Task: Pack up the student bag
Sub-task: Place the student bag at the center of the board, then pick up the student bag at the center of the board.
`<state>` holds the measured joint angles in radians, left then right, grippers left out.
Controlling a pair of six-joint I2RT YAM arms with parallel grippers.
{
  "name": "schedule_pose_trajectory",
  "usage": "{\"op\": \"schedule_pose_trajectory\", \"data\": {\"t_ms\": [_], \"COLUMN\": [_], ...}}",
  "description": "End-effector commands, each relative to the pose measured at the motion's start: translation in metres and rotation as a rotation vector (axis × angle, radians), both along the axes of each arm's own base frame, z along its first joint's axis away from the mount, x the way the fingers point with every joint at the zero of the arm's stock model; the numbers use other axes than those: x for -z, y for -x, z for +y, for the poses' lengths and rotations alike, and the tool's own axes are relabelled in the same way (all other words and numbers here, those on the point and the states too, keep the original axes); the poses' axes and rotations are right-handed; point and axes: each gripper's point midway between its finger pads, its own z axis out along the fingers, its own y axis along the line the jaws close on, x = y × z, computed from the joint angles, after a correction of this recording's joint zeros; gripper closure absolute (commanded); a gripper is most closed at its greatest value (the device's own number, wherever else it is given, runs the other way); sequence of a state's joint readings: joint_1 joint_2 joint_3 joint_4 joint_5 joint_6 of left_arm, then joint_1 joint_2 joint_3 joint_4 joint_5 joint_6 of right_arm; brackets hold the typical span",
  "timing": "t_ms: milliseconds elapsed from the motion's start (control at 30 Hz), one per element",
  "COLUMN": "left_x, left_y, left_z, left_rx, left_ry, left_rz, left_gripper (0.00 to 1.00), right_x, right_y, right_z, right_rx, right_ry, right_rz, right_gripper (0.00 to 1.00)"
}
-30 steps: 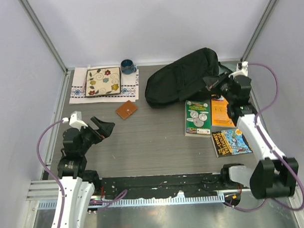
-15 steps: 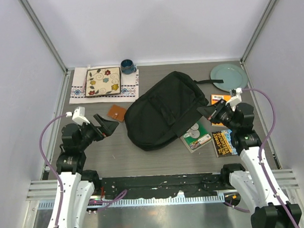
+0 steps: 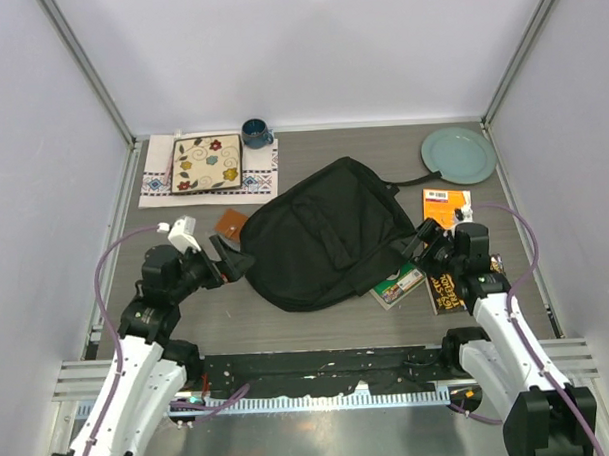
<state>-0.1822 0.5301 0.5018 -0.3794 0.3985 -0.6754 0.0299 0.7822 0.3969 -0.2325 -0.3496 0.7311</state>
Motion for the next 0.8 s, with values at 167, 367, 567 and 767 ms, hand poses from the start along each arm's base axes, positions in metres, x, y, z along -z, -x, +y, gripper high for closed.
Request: {"op": "schedule_pose_trajectory", "data": {"t_ms": [167,367,567,767], "left_x": [0.073,0.101,0.121,0.121], "left_y": [-0.013,-0.029,-0.048,-0.064], "left_z": [-0.006,-0.022,-0.042,-0.049], "left_rx": [-0.113,-0.12,-0.087,-0.103], "left_ry": [-0.211,-0.174,-0.158,-0.127], "left_rz": [0.196,0.22,0.253,0.23], "left_gripper": [0.0,0.0,0.0,0.34], "right_x": [0.006,0.022,0.021,0.024], "right_y": [0.004,0.007,0.014,0.019], "right_z": [-0.003,0.003,0.01,0.017], "right_rx": [0.021,-0.028,-0.084,-0.118], "right_ry": [0.012,0.008,-0.007,-0.041], "right_rz": [-0.019,0.031,0.01,0.016], "right_gripper": [0.13,0.12,0.12,0.12]}}
